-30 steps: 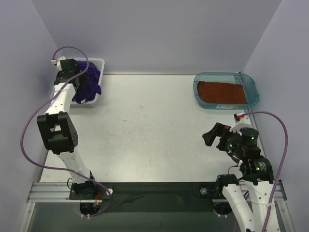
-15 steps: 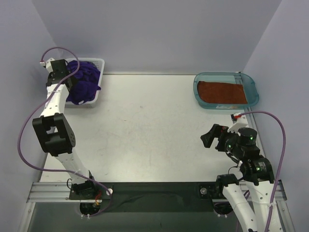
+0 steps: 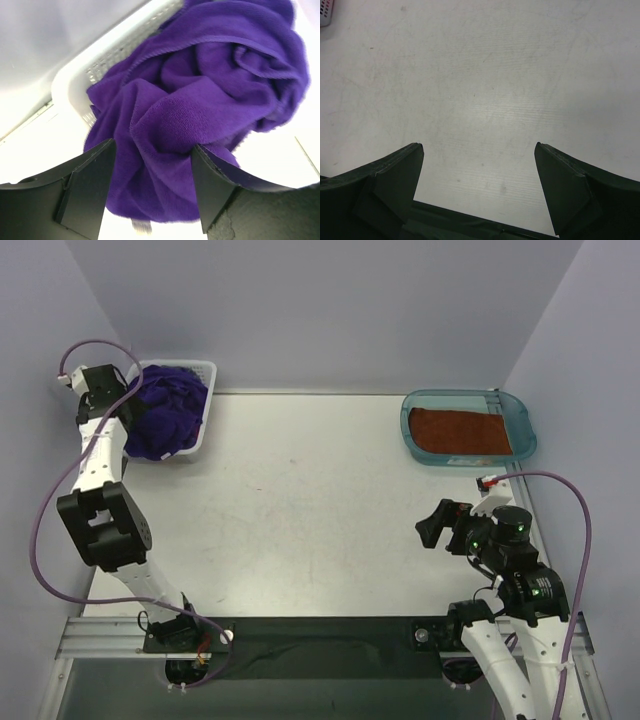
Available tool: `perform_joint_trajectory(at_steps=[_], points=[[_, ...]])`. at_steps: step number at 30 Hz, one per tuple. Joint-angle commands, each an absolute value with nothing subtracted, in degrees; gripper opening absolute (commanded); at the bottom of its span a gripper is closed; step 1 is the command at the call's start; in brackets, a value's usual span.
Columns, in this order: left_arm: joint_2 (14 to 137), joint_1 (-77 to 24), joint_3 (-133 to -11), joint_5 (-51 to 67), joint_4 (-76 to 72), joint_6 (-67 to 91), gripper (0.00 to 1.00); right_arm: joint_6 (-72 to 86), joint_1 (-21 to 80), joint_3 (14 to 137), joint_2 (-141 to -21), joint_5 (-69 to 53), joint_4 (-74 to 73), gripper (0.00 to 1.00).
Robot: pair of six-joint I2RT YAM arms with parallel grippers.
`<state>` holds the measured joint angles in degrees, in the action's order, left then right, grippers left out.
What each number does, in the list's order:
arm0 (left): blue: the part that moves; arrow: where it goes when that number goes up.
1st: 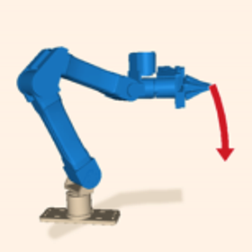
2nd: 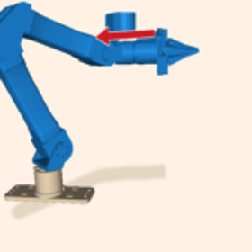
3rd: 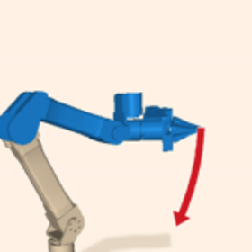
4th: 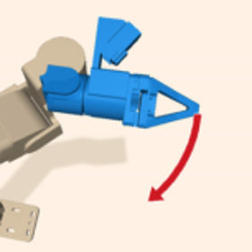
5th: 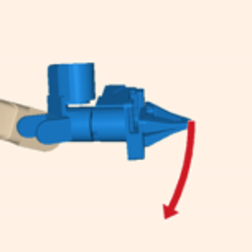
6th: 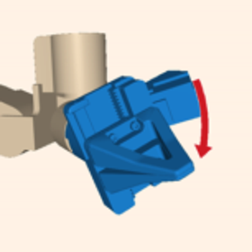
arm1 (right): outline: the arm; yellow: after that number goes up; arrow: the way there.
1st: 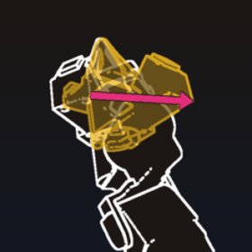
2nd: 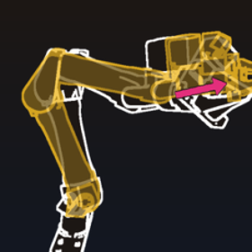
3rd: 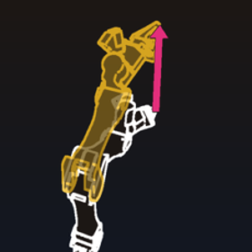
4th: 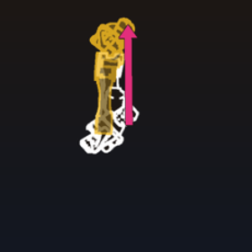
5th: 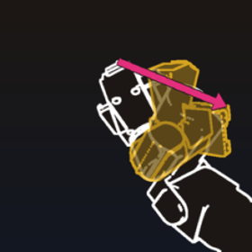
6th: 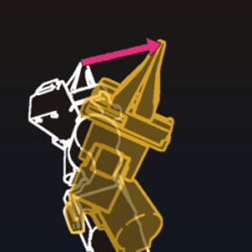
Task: Fold and stack the towels
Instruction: Grab crumpled towel
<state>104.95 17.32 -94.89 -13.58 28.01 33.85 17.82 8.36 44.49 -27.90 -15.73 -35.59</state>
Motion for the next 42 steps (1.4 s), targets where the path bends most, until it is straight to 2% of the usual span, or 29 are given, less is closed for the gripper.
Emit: perform_joint_trajectory(at_steps=[1, 11, 17, 20, 22, 26, 35, 38, 41, 42], points=[[98.10, 14.69, -95.19, -14.05, 27.86, 32.62, 0.72, 16.96, 8.88, 44.82, -27.77, -14.68, -36.21, 0.99], [92.02, -0.77, -84.73, -30.23, 28.65, 19.43, 0.73, 17.14, 9.40, 44.12, -27.42, -14.59, -36.30, 0.99], [92.99, -1.58, -81.57, -33.93, 32.34, 21.78, 0.73, 17.31, 9.58, 43.60, -26.90, -14.41, -36.30, 0.99], [88.70, 1.91, -74.20, -29.90, 29.63, 27.93, 0.73, 17.49, 9.49, 43.24, -26.46, -14.24, -36.30, 0.99], [84.21, 5.70, -66.76, -24.63, 23.84, 32.23, 0.77, 17.49, 9.58, 43.07, -26.28, -14.33, -36.30, 0.99], [79.19, 11.77, -57.33, -14.52, 12.24, 36.91, 0.79, 17.49, 9.84, 42.89, -26.10, -14.33, -36.21, 0.99], [84.19, 17.49, -55.10, -6.24, -2.28, 42.71, 0.78, 17.75, 9.93, 42.36, -26.10, -14.24, -36.21, 0.99], [86.92, 17.67, -57.74, -6.85, -1.58, 43.33, 0.74, 17.84, 9.93, 42.28, -26.28, -14.24, -36.21, 1.00], [88.77, 17.75, -59.32, -7.82, -0.97, 43.51, 0.65, 17.84, 9.93, 42.28, -26.45, -14.24, -36.21, 0.99], [89.47, 17.75, -59.67, -7.91, -0.36, 43.77, 0.57, 17.84, 9.93, 42.28, -26.46, -14.15, -36.21, 1.00]])
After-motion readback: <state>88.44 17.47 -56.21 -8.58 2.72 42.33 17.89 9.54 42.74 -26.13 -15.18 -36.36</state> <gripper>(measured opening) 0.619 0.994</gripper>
